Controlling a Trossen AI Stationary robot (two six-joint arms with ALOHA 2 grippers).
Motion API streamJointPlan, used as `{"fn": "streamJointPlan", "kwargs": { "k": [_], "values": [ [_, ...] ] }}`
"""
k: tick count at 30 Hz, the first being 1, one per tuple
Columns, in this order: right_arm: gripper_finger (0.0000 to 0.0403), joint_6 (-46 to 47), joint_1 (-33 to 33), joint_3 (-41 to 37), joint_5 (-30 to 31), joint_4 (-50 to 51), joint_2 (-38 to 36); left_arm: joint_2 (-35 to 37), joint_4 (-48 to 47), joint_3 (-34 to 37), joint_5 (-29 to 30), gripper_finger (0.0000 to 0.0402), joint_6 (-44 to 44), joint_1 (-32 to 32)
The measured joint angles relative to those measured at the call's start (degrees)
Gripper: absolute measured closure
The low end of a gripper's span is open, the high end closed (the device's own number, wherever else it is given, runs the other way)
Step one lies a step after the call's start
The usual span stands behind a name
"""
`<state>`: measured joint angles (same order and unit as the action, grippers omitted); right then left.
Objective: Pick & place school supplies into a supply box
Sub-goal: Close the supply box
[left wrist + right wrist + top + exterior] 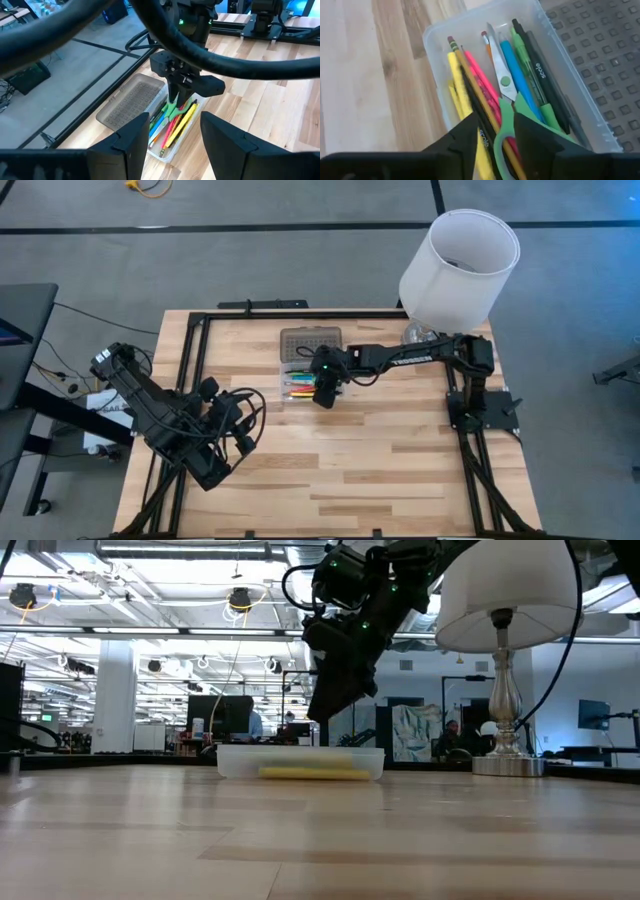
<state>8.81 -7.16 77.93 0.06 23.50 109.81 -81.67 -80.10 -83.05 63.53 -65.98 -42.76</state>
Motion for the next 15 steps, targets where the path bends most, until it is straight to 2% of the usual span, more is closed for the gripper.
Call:
{"fn": "streamJointPlan", "kwargs": {
  "k": [7,15],
  "values": [
    [0.0247,-0.2,0.8,1.8,0.0,1.6,-1.5,0.0,0.5,0.0,0.1,0.0228,-0.1,0.0],
    [0.0236,-0.1,5.5,5.0,0.0,1.4,-7.5,0.0,3.3,0.0,-1.2,0.0228,0.1,0.0]
  ]
}}
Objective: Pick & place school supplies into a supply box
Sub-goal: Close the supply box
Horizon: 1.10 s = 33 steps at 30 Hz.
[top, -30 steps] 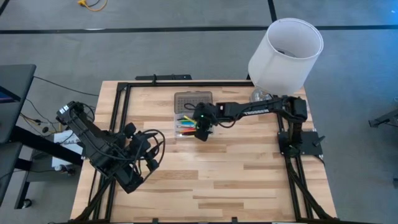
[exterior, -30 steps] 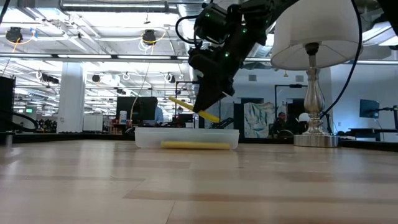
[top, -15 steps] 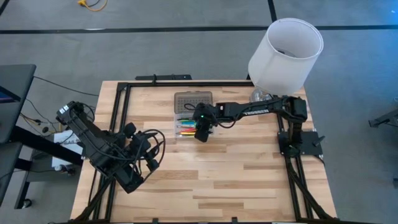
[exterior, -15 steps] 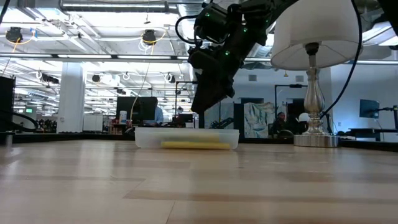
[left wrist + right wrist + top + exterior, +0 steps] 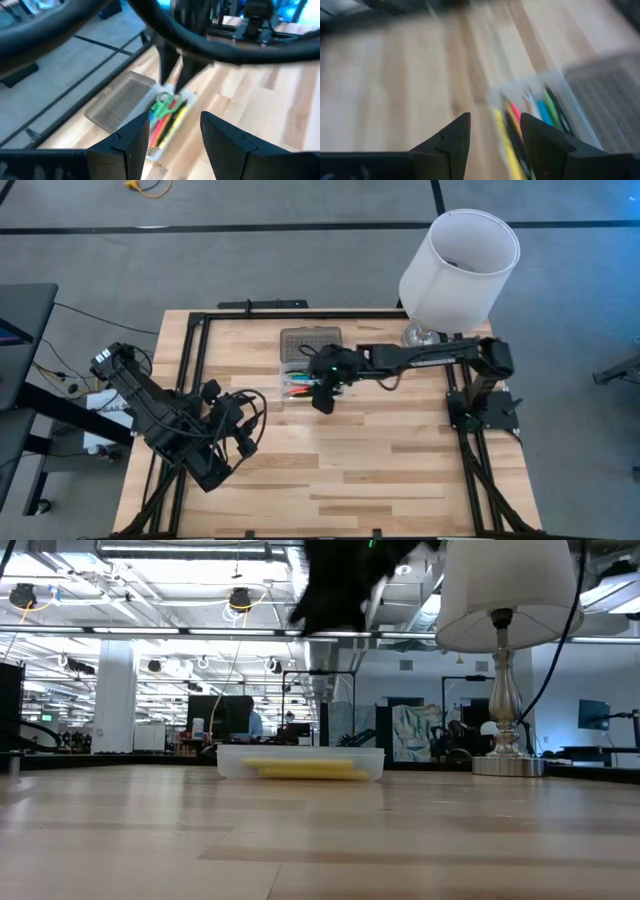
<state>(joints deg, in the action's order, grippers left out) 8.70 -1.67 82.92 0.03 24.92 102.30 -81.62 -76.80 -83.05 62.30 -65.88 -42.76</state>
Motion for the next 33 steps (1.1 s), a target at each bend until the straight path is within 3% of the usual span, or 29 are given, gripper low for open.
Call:
{"fn": "streamJointPlan", "kwargs": {
  "k": [6,9,13,20,24,28,31,33],
  "values": [
    [0.0241,-1.3,5.0,0.4,1.3,-0.5,-9.3,0.0,4.9,0.0,1.4,0.0228,4.6,0.1],
    [0.0240,-1.6,7.1,0.4,7.4,0.0,-13.4,0.0,4.3,0.0,5.4,0.0228,5.8,1.6],
    [0.0238,-2.8,8.1,0.3,14.3,2.4,-15.8,0.0,4.1,0.0,5.4,0.0228,11.5,4.2],
    [0.0241,-2.6,7.3,0.2,16.3,3.3,-9.7,0.0,1.4,1.4,2.9,0.0228,14.3,9.3],
    [0.0239,8.7,4.1,0.2,22.2,2.9,-2.7,0.0,-0.4,3.7,0.0,0.0228,10.9,10.0],
    [0.0236,22.4,0.0,0.2,15.9,-0.2,3.5,0.0,-0.4,6.9,-3.2,0.0228,7.2,9.8],
    [0.0236,26.4,-2.1,0.2,7.9,-1.5,6.1,0.0,-0.7,8.6,-5.1,0.0228,4.7,9.1],
    [0.0238,28.8,-3.2,0.4,6.4,-3.2,8.0,0.0,-0.6,9.6,-5.1,0.0228,2.9,8.6]
  ]
}}
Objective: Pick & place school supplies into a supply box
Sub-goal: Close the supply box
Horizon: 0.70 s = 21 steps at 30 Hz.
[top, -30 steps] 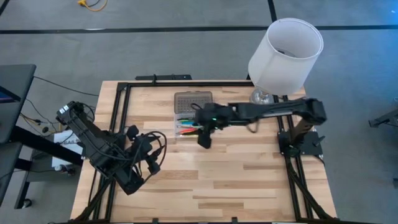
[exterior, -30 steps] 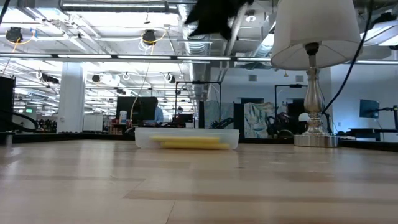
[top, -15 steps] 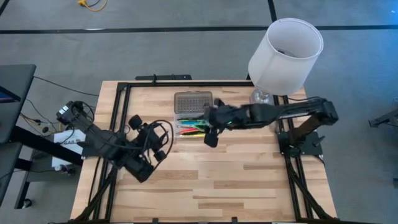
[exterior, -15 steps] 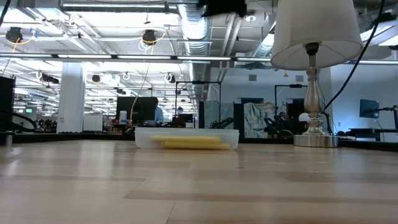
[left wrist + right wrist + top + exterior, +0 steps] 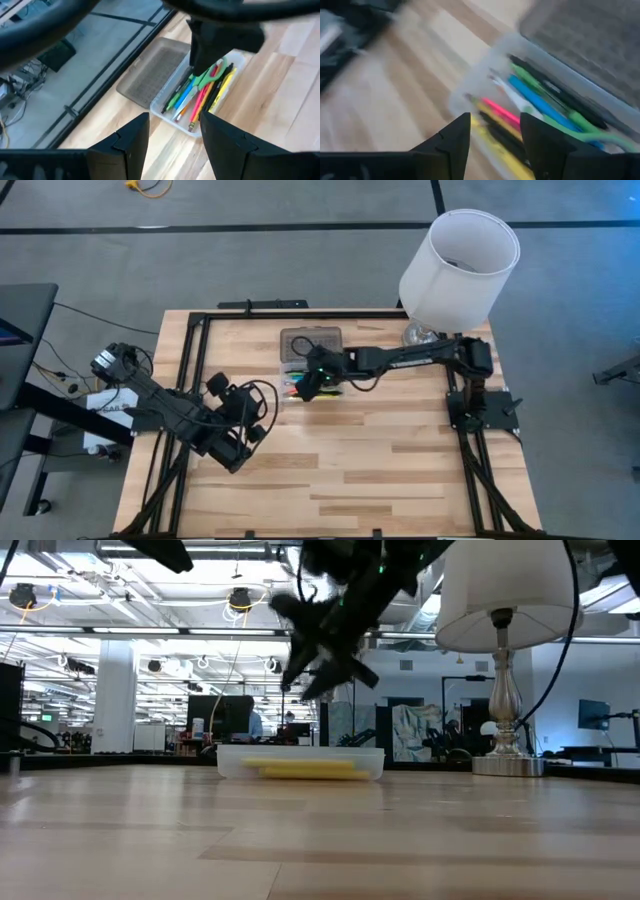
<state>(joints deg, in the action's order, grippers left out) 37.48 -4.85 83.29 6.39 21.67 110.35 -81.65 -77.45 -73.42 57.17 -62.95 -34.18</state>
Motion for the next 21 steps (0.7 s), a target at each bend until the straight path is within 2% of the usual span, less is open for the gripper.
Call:
{"fn": "streamJointPlan", "kwargs": {
  "k": [6,12,21],
  "values": [
    [0.0245,3.1,-2.5,0.0,0.2,0.1,2.5,0.0,0.0,0.8,-0.1,0.0228,-2.1,-0.3],
    [0.0260,0.6,-2.4,-0.3,1.4,1.1,4.1,0.0,0.0,0.8,-0.3,0.0228,-1.8,-0.3],
    [0.0280,0.5,1.5,-0.3,-0.4,2.1,9.2,0.0,0.0,0.8,-1.0,0.0228,-1.8,-0.3]
  ]
}}
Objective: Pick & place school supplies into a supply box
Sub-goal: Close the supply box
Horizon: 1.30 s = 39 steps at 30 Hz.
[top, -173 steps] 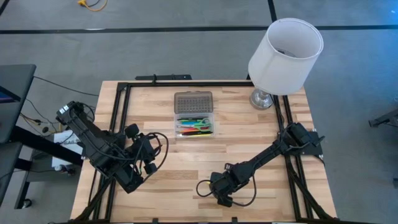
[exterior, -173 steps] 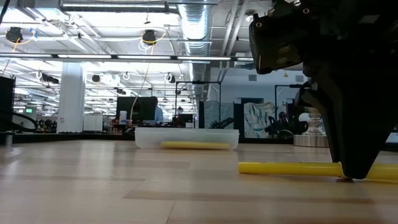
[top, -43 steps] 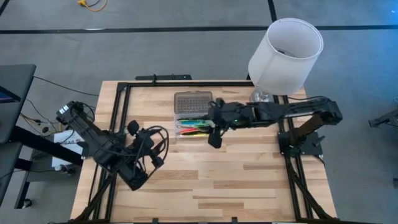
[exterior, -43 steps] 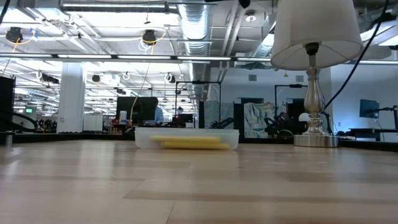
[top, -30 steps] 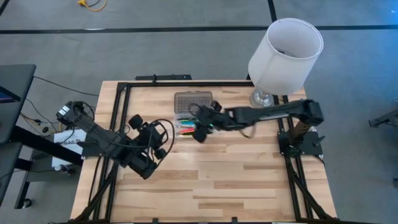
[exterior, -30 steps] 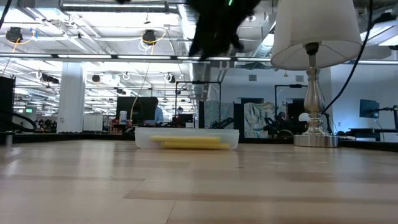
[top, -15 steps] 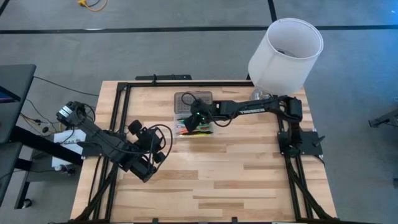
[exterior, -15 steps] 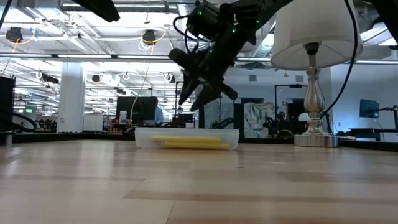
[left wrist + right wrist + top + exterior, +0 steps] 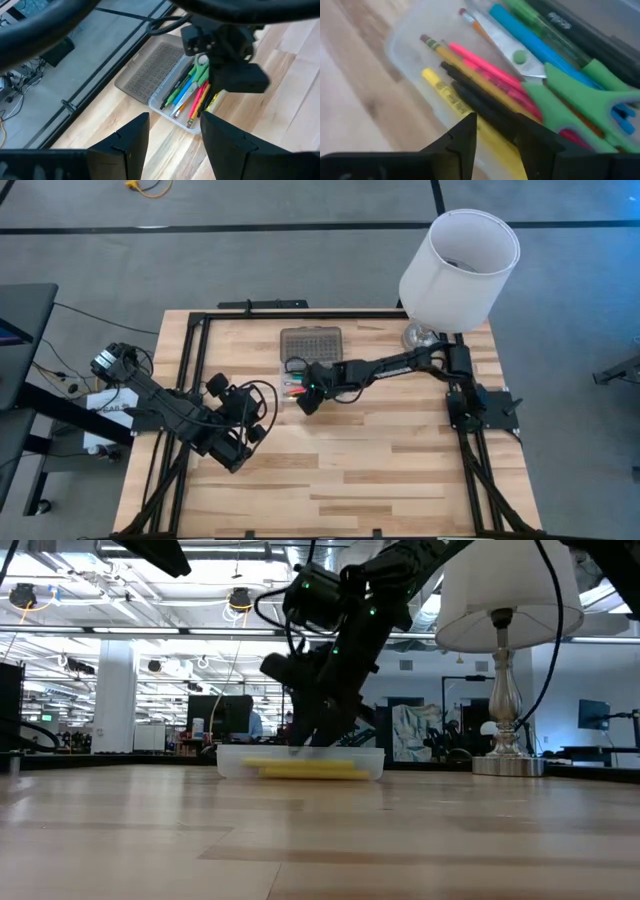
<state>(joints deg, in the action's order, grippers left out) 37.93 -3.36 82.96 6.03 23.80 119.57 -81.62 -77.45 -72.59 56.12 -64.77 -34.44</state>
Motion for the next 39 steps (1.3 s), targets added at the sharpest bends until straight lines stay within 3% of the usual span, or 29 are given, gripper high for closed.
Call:
{"fn": "streamJointPlan", "kwargs": {
  "k": [7,21,39],
  "values": [
    [0.0282,-0.2,1.3,0.0,1.3,0.3,-0.1,0.0,0.2,0.0,-0.2,0.0228,0.0,0.0],
    [0.0282,-1.8,6.9,0.1,-1.9,3.3,-0.2,0.0,0.4,0.0,0.1,0.0228,0.0,0.0],
    [0.0282,-4.1,23.3,0.2,-2.9,15.7,-0.7,0.0,0.2,0.0,2.6,0.0228,1.6,0.0]
  ]
}}
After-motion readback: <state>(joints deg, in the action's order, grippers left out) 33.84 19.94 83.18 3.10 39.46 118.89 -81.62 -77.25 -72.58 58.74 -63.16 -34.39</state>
